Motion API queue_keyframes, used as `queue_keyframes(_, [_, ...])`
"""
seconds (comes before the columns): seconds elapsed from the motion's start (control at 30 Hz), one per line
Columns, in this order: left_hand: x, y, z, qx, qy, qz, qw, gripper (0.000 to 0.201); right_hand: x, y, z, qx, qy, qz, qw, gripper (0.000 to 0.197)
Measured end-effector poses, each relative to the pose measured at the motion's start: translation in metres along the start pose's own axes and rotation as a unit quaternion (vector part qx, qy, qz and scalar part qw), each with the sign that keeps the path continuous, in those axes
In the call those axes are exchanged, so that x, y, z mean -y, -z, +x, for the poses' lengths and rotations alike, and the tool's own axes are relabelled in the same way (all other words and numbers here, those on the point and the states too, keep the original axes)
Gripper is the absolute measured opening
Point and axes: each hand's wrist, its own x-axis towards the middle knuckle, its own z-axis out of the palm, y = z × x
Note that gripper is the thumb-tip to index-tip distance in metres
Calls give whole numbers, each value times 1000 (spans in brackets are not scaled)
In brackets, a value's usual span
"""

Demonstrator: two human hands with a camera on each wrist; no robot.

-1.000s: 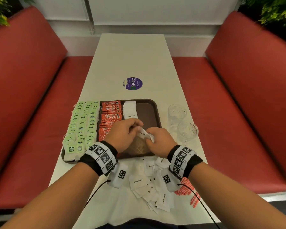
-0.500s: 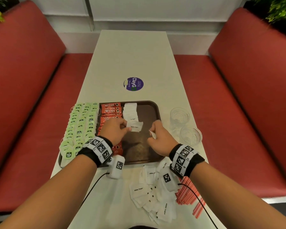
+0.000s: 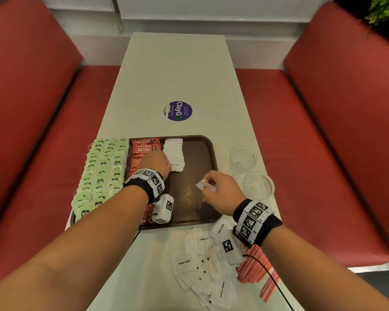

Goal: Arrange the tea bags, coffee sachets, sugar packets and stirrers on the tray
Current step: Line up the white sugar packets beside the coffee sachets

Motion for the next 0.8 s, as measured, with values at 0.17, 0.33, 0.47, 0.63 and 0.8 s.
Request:
queue_keyframes(0.17, [-3, 2, 8, -3, -8, 56, 998, 21, -3, -1, 2, 7, 4, -8, 1000, 2])
queue_keyframes(0.33, [-23, 0, 15, -20, -52, 98, 994, 43, -8, -3, 5, 20, 2, -8, 1000, 6])
queue_keyframes(0.47, [-37, -9, 17, -9, -64, 134, 989, 52, -9, -3, 6, 24, 11, -23, 999, 9])
queue_keyframes(0.63, [-37, -12, 21, 1, -62, 131, 989, 43, -11, -3, 7, 23, 10, -11, 1000, 10])
queue_keyframes(0.8, [-32, -2, 20, 12, -78, 118, 990, 51, -13, -4, 12, 25, 4, -3, 1000, 12])
